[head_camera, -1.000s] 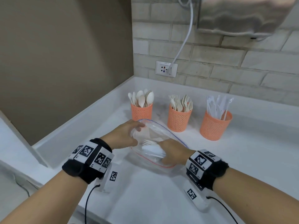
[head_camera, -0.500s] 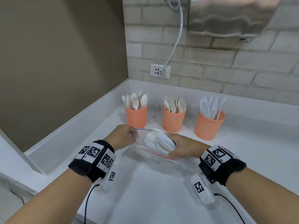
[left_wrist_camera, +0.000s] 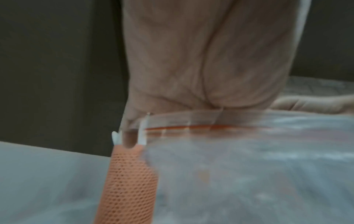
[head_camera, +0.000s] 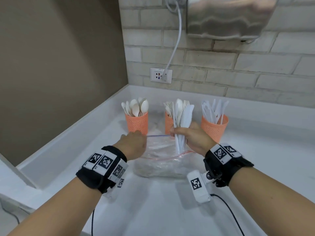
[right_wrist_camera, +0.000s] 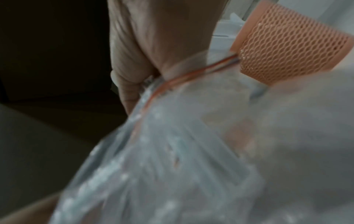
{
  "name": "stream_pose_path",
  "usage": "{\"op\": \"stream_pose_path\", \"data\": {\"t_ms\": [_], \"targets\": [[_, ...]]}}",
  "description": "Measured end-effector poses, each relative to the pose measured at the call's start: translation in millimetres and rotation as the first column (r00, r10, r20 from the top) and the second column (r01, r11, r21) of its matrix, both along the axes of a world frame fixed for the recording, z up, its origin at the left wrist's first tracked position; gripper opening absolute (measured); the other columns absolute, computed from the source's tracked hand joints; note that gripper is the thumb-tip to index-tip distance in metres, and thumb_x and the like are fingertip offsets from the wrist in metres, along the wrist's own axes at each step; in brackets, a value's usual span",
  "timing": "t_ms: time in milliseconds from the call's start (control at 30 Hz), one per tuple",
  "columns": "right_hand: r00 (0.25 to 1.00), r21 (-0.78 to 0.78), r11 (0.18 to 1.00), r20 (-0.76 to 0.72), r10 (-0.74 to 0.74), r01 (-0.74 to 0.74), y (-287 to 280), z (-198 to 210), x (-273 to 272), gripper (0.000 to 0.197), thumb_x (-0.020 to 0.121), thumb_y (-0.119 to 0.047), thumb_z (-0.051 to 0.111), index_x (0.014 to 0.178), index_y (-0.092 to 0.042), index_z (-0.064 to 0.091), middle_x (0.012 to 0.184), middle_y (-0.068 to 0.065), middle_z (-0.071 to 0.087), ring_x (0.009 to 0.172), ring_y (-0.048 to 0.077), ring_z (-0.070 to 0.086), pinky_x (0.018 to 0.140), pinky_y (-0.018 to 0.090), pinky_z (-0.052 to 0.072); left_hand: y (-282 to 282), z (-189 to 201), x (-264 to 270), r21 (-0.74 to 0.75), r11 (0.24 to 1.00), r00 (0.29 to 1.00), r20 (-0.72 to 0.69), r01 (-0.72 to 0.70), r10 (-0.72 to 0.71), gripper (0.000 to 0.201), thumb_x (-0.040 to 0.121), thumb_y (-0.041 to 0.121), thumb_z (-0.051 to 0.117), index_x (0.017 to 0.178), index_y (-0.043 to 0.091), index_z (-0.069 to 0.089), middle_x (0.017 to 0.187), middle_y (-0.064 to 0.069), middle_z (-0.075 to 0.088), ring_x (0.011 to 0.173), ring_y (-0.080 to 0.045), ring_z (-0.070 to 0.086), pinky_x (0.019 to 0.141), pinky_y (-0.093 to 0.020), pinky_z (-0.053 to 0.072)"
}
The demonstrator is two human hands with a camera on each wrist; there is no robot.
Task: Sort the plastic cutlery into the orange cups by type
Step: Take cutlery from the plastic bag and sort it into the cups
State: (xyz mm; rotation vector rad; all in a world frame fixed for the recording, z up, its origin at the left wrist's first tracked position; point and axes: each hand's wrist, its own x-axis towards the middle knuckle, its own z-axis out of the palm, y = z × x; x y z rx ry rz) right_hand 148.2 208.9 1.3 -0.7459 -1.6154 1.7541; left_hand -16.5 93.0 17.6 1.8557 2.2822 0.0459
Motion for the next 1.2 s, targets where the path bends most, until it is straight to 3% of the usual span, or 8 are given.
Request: {"op": "stream_pose_path", "data": {"t_ms": [167, 333, 467, 600, 733, 867, 1033, 1200], "targets": [[0.998, -0.002, 0.999, -0.020, -0.054, 0.054, -5.6, 2.3, -7.8, 0.027, 0.077, 0.008, 0.066, 0.103, 0.003, 0.059, 0.083, 0.011, 0.060, 0.082, 0.021, 0.061, 0.080, 0.032, 0.052, 9.7, -6.2, 31.4, -0.051, 0.989, 0.964, 0.234, 0.141, -0.125, 0.103, 0.072, 0.071, 0.055, 0.148, 0.019, 0.008, 0.150, -0.008, 0.029, 0.135, -0.026, 0.034, 0.109, -0.045, 0.030], [0.990, -0.051, 0.997, -0.124, -0.068, 0.062, -7.7, 14.7, -7.4, 0.045, 0.078, 0.012, 0.061, 0.121, 0.006, 0.049, 0.087, 0.007, 0.057, 0.076, 0.012, 0.063, 0.066, 0.019, 0.054, 21.0, -45.7, 48.0, -0.366, 0.909, 0.976, -0.014, 0.199, -0.219, 0.073, 0.079, 0.064, 0.052, 0.142, 0.033, 0.031, 0.138, -0.008, 0.035, 0.126, -0.029, 0.039, 0.103, -0.045, 0.031], [0.983, -0.069, 0.995, -0.166, -0.077, 0.066, -7.8, 25.3, 1.8, 0.038, 0.081, 0.009, 0.061, 0.118, 0.008, 0.053, 0.097, 0.016, 0.056, 0.089, 0.026, 0.056, 0.077, 0.027, 0.052, 23.4, -29.9, 32.9, -0.272, 0.928, 0.949, 0.251, 0.256, -0.188, 0.103, 0.066, 0.070, 0.064, 0.147, 0.026, 0.019, 0.151, 0.004, 0.021, 0.137, -0.021, 0.027, 0.114, -0.039, 0.026], [0.982, -0.099, 0.995, -0.186, -0.010, -0.008, -11.5, 32.2, 4.9, 0.035, 0.083, 0.007, 0.058, 0.117, 0.015, 0.051, 0.100, 0.025, 0.059, 0.094, 0.033, 0.059, 0.088, 0.040, 0.052, 28.6, 11.0, 34.4, 0.201, 0.974, 0.526, 0.821, 0.101, -0.224, 0.113, 0.057, 0.076, 0.064, 0.147, 0.020, 0.024, 0.148, 0.002, 0.037, 0.134, -0.009, 0.037, 0.114, -0.031, 0.030], [0.986, -0.122, 0.991, -0.163, 0.031, -0.052, -22.0, 40.5, -5.5, 0.019, 0.088, -0.008, 0.060, 0.105, -0.001, 0.058, 0.083, 0.013, 0.063, 0.079, 0.024, 0.065, 0.072, 0.033, 0.058, 38.3, 14.1, 50.7, 0.132, 0.990, 0.152, 0.981, -0.050, -0.123, 0.075, 0.081, 0.054, 0.056, 0.137, 0.008, 0.040, 0.124, -0.015, 0.061, 0.110, -0.023, 0.062, 0.090, -0.032, 0.053], [0.995, -0.021, 0.999, 0.096, -0.028, 0.030, -18.1, 45.9, -4.5, 0.043, 0.086, -0.042, 0.060, 0.110, -0.006, 0.062, 0.086, 0.009, 0.067, 0.087, 0.025, 0.067, 0.072, 0.032, 0.057, 40.5, 9.0, 58.4, 0.043, 0.998, 0.054, 0.998, -0.049, -0.040, 0.085, 0.071, 0.066, 0.051, 0.137, 0.013, 0.043, 0.122, -0.016, 0.062, 0.100, -0.025, 0.066, 0.079, -0.029, 0.053], [0.926, 0.117, 0.993, 0.377, -0.011, -0.036, -15.6, 55.8, 13.0, 0.056, 0.086, -0.066, 0.041, 0.077, -0.015, 0.063, 0.056, -0.006, 0.063, 0.058, 0.006, 0.061, 0.064, 0.019, 0.043, 40.4, 7.2, 57.9, 0.039, 0.999, -0.087, 0.995, -0.004, -0.039, 0.039, 0.094, 0.038, 0.039, 0.114, 0.009, 0.058, 0.086, -0.006, 0.070, 0.063, -0.009, 0.066, 0.061, -0.022, 0.055], [0.946, 0.033, 0.999, 0.324, 0.024, -0.037, -13.9, 49.0, 20.3, 0.060, 0.086, -0.067, 0.040, 0.092, -0.011, 0.062, 0.054, -0.002, 0.056, 0.054, 0.014, 0.051, 0.069, 0.027, 0.045, 42.1, 10.0, 65.1, 0.055, 0.996, -0.160, 0.985, -0.075, -0.067, 0.027, 0.094, 0.022, 0.048, 0.115, 0.007, 0.058, 0.078, -0.005, 0.065, 0.065, -0.014, 0.065, 0.061, -0.027, 0.056]]}}
